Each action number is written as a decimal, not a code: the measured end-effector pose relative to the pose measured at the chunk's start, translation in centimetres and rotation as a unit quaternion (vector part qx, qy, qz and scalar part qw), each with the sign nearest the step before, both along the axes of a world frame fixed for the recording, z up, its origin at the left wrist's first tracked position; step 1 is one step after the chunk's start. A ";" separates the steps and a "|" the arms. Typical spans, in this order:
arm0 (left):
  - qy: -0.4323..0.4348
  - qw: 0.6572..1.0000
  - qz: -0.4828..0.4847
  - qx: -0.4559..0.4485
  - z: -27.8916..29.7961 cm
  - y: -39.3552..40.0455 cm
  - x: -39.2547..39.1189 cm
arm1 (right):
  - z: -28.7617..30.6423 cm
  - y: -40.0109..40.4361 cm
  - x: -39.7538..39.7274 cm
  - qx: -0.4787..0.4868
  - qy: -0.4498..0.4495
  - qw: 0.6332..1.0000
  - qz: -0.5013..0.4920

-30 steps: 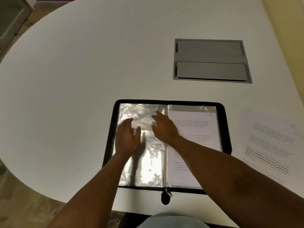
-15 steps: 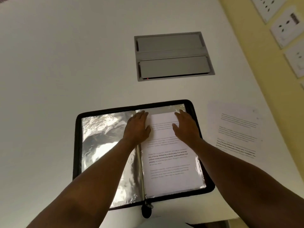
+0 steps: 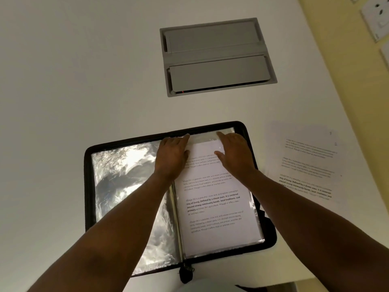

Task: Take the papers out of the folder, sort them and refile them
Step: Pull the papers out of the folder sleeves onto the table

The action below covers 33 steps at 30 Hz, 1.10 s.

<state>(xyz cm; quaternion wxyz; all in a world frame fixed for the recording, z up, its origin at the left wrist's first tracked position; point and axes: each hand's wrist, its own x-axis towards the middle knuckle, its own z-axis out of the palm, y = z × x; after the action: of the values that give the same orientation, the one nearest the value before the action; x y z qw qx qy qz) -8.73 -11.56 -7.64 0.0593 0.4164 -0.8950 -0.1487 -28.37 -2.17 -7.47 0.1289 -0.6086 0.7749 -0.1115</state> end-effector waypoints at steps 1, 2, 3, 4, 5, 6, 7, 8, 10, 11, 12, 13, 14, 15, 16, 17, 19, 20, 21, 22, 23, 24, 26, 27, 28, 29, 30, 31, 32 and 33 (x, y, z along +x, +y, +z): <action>0.003 1.000 0.000 0.001 0.0 -0.2 -0.2 | 0.1 -0.2 0.0 -0.010 0.005 1.000 0.004; 0.007 1.000 0.000 0.005 0.1 -0.5 -0.3 | 0.3 -0.5 0.1 -0.014 0.007 1.000 0.011; 0.016 1.000 0.000 0.008 0.1 -0.7 -0.5 | 0.6 -0.9 0.2 -0.014 0.009 1.000 0.022; 0.026 1.000 0.000 0.008 0.1 -0.9 -0.7 | 0.8 -1.2 0.1 -0.012 0.010 0.999 0.034; 0.031 0.999 0.000 0.008 0.2 -1.0 -0.7 | 1.1 -1.5 0.1 -0.015 0.009 0.999 0.047; 0.031 0.999 0.001 0.008 0.2 -1.1 -0.8 | 1.3 -1.8 0.1 -0.024 0.009 0.998 0.062; 0.032 0.999 0.002 0.009 0.2 -1.1 -0.8 | 1.5 -2.0 0.0 -0.035 0.017 0.996 0.083; 0.037 0.999 0.003 0.010 0.2 -1.2 -0.7 | 1.8 -2.3 0.1 -0.043 0.035 0.992 0.110; 0.053 0.998 0.004 0.017 0.2 -1.1 -0.6 | 2.5 -2.7 0.4 -0.043 0.068 0.980 0.183; 0.060 0.998 0.003 0.021 0.3 -1.0 -0.6 | 3.0 -2.8 0.7 -0.039 0.077 0.972 0.218; 0.065 0.998 0.001 0.023 0.3 -1.0 -0.6 | 3.4 -2.9 1.1 -0.035 0.084 0.965 0.246; 0.070 0.997 -0.001 0.026 0.3 -0.9 -0.5 | 3.8 -3.0 1.4 -0.030 0.089 0.960 0.265; 0.073 0.997 -0.002 0.029 0.3 -0.8 -0.4 | 4.3 -3.2 1.7 -0.017 0.091 0.956 0.277; 0.076 0.997 -0.004 0.031 0.3 -0.7 -0.3 | 4.6 -3.3 2.0 0.000 0.085 0.956 0.282; 0.078 0.996 -0.009 0.032 0.3 -0.6 -0.2 | 4.9 -3.4 2.2 0.019 0.072 0.958 0.276; 0.078 0.996 -0.015 0.029 0.3 -0.6 -0.2 | 5.1 -3.6 2.2 0.043 0.057 0.963 0.261; 0.080 0.996 -0.026 0.017 0.4 -0.4 0.0 | 5.6 -3.6 1.7 0.081 0.039 0.969 0.230; 0.079 0.996 -0.027 0.011 0.5 -0.4 0.0 | 5.9 -3.6 1.4 0.081 0.033 0.971 0.222; 0.078 0.997 -0.026 0.008 0.5 -0.3 0.0 | 6.1 -3.6 1.2 0.074 0.025 0.974 0.215; 0.077 0.997 -0.023 0.009 0.4 -0.3 0.1 | 6.2 -3.6 0.9 0.074 0.011 0.976 0.204; 0.077 0.997 -0.019 0.012 0.4 -0.2 0.2 | 6.3 -3.7 0.6 0.086 -0.006 0.978 0.189; 0.075 0.997 -0.017 0.017 0.4 -0.1 0.3 | 6.6 -3.9 0.5 0.104 -0.017 0.979 0.176; 0.075 0.997 -0.019 0.023 0.5 0.2 0.5 | 7.0 -4.4 0.4 0.114 0.000 0.979 0.172; 0.075 0.997 -0.024 0.024 0.6 0.4 0.6 | 7.2 -4.7 0.4 0.116 0.013 0.978 0.174; 0.075 0.997 -0.029 0.023 0.7 0.6 0.7 | 7.4 -5.1 0.4 0.127 0.027 0.976 0.176; 0.076 0.996 -0.033 0.022 0.7 0.7 0.7 | 7.4 -5.5 0.3 0.145 0.046 0.972 0.179; 0.077 0.996 -0.034 0.023 0.7 0.8 0.7 | 7.5 -5.9 0.2 0.162 0.066 0.968 0.179; 0.081 0.996 -0.035 0.024 0.8 0.9 0.7 | 7.4 -6.3 0.2 0.180 0.082 0.965 0.173; 0.086 0.995 -0.035 0.023 0.8 0.9 0.7 | 7.4 -6.6 0.2 0.195 0.094 0.962 0.167; 0.092 0.995 -0.034 0.021 0.8 0.9 0.7 | 7.2 -6.9 0.2 0.207 0.109 0.957 0.172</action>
<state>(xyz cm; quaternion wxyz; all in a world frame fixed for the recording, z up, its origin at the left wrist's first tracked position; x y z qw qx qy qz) -8.01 -10.62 -6.81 0.1277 0.3713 -0.8961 -0.2068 -28.15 -9.06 -0.26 0.1839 -0.7012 0.6739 0.1427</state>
